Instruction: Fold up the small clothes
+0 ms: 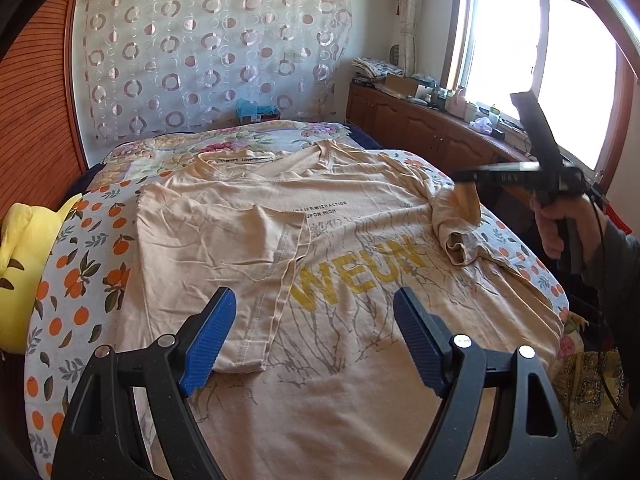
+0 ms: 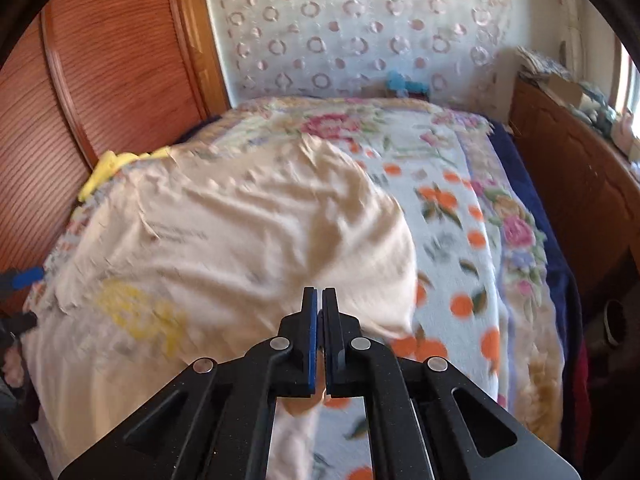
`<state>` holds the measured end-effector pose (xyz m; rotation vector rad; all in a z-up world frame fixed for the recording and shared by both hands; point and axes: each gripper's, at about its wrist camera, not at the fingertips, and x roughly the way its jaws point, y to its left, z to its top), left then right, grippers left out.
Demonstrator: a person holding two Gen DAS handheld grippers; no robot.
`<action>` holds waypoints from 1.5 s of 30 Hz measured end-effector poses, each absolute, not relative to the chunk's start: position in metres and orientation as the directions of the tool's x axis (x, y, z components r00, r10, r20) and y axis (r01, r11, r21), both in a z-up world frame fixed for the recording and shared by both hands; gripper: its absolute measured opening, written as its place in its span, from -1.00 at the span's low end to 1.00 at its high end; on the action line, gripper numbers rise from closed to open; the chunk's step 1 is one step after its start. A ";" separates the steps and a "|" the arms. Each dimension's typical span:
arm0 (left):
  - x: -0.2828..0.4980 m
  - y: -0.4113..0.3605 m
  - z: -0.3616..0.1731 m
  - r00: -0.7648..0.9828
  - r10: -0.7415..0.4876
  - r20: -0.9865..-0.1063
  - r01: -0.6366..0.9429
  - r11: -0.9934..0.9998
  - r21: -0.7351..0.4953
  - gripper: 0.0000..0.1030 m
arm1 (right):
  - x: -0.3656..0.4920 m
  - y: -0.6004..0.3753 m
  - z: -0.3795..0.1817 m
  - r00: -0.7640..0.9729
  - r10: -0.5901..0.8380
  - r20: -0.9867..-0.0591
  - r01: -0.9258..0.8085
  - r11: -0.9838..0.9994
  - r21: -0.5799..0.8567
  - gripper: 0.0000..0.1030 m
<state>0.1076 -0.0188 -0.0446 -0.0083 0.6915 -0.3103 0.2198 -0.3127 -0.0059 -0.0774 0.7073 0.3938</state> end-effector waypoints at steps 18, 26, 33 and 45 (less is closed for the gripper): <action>0.105 0.013 -0.056 0.722 -0.260 -0.641 0.223 0.965 -0.140 0.59 | 0.266 -0.199 0.013 0.668 0.375 -0.643 -0.494 0.870 -0.006 -0.33; 0.108 0.013 -0.058 0.719 -0.258 -0.645 0.220 0.965 -0.141 0.59 | 0.220 -0.224 -0.014 0.671 0.331 -0.664 -0.458 0.889 -0.020 -0.33; 0.117 0.012 -0.067 0.706 -0.244 -0.665 0.208 0.969 -0.134 0.59 | 0.158 -0.237 -0.044 0.639 0.349 -0.686 -0.489 0.872 -0.012 -0.33; 0.123 -0.003 -0.087 0.658 -0.245 -0.712 0.220 0.967 -0.128 0.59 | 0.150 -0.240 -0.061 0.657 0.300 -0.692 -0.479 0.874 -0.076 -0.63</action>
